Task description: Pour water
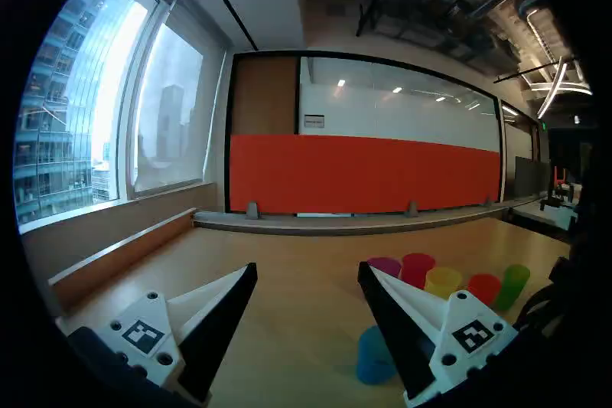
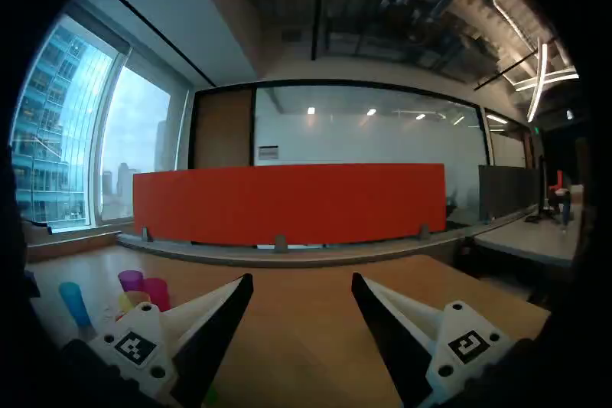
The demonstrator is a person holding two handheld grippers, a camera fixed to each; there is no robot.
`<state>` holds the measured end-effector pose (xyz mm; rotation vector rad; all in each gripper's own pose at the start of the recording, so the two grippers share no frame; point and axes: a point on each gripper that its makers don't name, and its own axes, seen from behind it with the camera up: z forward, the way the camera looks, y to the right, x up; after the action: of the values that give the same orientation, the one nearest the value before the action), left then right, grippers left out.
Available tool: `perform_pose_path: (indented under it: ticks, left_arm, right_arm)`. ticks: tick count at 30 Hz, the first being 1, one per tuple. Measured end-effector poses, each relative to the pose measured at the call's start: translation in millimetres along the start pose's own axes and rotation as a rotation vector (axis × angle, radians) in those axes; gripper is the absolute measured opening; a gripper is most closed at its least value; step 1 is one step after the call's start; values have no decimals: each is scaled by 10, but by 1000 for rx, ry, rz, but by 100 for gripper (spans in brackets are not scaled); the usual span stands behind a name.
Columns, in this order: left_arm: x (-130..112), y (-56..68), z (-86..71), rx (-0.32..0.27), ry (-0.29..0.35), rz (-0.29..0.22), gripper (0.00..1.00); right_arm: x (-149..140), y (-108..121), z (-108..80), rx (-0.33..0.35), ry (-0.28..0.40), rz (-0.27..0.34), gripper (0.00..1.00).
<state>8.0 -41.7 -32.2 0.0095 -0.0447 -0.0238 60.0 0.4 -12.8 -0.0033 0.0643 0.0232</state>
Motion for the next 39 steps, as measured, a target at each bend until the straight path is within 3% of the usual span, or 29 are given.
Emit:
perform_pose_path:
  ticks: [11,24,32,39]
  left_arm:
    - [-256,97,113,7,-8,-8,98]
    - [-257,-14,151,95,22,52,99]
    - [-269,-20,185,107,52,74,98]
    - [-276,30,226,93,78,52,98]
  right_arm:
    - [-249,161,-68,-84,14,-26,100]
    - [-262,146,-102,-91,19,-3,100]
    - [-258,125,-107,-89,6,-16,100]
    - [-246,187,-123,-107,6,-15,100]
